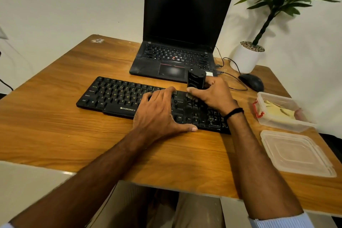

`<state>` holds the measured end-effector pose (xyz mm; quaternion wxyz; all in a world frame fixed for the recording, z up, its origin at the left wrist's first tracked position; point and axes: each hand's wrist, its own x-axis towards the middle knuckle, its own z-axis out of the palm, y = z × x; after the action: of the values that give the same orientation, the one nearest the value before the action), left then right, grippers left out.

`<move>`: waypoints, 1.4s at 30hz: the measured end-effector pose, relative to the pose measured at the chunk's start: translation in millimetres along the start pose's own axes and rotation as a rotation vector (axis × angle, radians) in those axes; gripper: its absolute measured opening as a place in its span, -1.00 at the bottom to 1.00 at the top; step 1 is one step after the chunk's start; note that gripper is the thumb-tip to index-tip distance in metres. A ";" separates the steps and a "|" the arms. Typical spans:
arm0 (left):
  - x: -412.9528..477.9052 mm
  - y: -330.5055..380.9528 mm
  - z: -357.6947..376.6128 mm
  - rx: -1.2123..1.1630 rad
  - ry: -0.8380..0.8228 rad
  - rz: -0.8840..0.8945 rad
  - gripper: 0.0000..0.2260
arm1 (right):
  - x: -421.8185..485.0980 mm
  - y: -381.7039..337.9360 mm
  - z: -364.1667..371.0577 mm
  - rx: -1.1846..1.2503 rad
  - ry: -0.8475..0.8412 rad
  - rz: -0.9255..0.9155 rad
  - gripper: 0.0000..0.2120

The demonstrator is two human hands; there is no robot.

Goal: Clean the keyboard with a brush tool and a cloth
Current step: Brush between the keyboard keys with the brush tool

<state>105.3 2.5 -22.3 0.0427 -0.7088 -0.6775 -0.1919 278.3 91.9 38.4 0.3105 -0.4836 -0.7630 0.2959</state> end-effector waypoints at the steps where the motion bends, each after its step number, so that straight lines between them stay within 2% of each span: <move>1: -0.2 0.1 0.3 0.001 -0.002 -0.002 0.19 | 0.5 -1.4 -0.5 -0.039 0.039 0.004 -0.70; 2: -0.5 0.3 0.3 0.001 -0.005 -0.002 0.20 | -0.1 -1.5 -1.7 -0.016 -0.007 0.011 -0.71; 5: -0.2 0.4 -0.1 -0.002 0.000 -0.005 0.19 | -7.4 -2.5 -6.7 0.208 -0.355 0.037 -0.77; 6: -0.2 -0.2 -0.5 -0.008 -0.002 -0.004 0.18 | -9.1 -4.4 -5.5 0.223 -0.369 0.037 -0.77; 7: -0.3 -0.2 -0.3 -0.016 -0.005 -0.001 0.18 | -7.1 -3.1 -2.9 0.194 -0.295 0.039 -0.76; 9: -0.6 -0.3 0.0 -0.025 -0.001 0.000 0.17 | -1.3 -1.5 1.1 -0.012 -0.025 0.013 -0.72; 10: -0.8 0.0 0.1 -0.023 0.000 0.001 0.17 | -0.8 -1.4 1.1 -0.061 0.047 0.012 -0.68; 11: -1.0 0.3 0.4 -0.018 0.001 0.002 0.17 | -0.3 1.6 -0.3 -0.013 0.016 0.024 -0.65; 14: -0.9 -0.6 0.4 -0.018 0.007 0.006 0.17 | -8.7 -0.1 -2.7 0.281 -0.311 0.061 -0.73; 15: -0.6 -0.8 0.2 -0.022 0.005 0.007 0.18 | -9.2 -0.2 -0.3 0.269 -0.300 0.057 -0.75; 16: -0.5 -0.9 0.2 -0.023 0.001 0.005 0.18 | -4.7 2.2 2.9 0.218 -0.204 0.059 -0.73; 18: -1.0 -0.1 0.3 -0.027 -0.006 0.002 0.19 | 4.5 4.9 4.8 -0.029 0.089 0.052 -0.67; 19: -1.3 0.4 0.6 -0.031 -0.004 0.002 0.19 | 4.6 4.2 4.1 -0.098 0.181 0.050 -0.68; 20: -1.2 0.3 0.7 -0.035 -0.002 0.003 0.19 | 5.2 8.2 3.4 -0.085 0.198 0.043 -0.70; 21: -1.3 -0.2 0.6 -0.037 -0.005 0.005 0.19 | 4.6 11.6 3.0 0.022 0.140 0.047 -0.73; 23: -0.9 -0.5 -0.2 -0.040 -0.006 0.007 0.19 | -1.2 9.2 3.5 0.248 -0.053 0.095 -0.73; 24: -0.4 -0.8 -0.7 -0.042 -0.004 0.006 0.19 | -0.7 9.6 6.6 0.241 -0.069 0.086 -0.71; 25: -0.3 -0.6 -0.8 -0.046 -0.003 0.007 0.18 | 2.7 9.4 9.2 0.182 -0.014 0.081 -0.69; 27: -1.1 -0.1 -0.2 -0.050 0.004 0.007 0.17 | 7.9 6.0 10.5 0.008 0.165 0.072 -0.66; 28: -1.6 -0.1 0.1 -0.050 0.005 0.007 0.18 | 9.3 7.3 10.7 0.037 0.160 0.080 -0.67; 31: -1.1 -0.4 -0.4 -0.052 -0.005 0.003 0.18 | 2.8 6.4 12.2 0.245 -0.041 0.123 -0.70; 32: -0.6 -0.5 -0.5 -0.052 -0.004 0.002 0.18 | 3.1 6.8 12.3 0.216 -0.014 0.114 -0.70; 36: -1.5 -0.5 0.2 -0.064 0.006 -0.001 0.15 | 9.8 11.6 7.1 -0.107 0.269 0.091 -0.69; 38: -1.2 -0.4 -0.5 -0.068 0.010 -0.003 0.15 | 9.6 18.4 -0.3 -0.113 0.329 0.105 -0.68; 42: -0.3 -0.8 -1.3 -0.071 0.001 0.000 0.14 | 8.0 23.3 -18.8 0.023 0.464 0.224 -0.68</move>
<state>104.2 1.8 -21.4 0.0177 -0.7098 -0.6703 -0.2160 302.8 110.4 34.3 0.4480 -0.6165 -0.6095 0.2183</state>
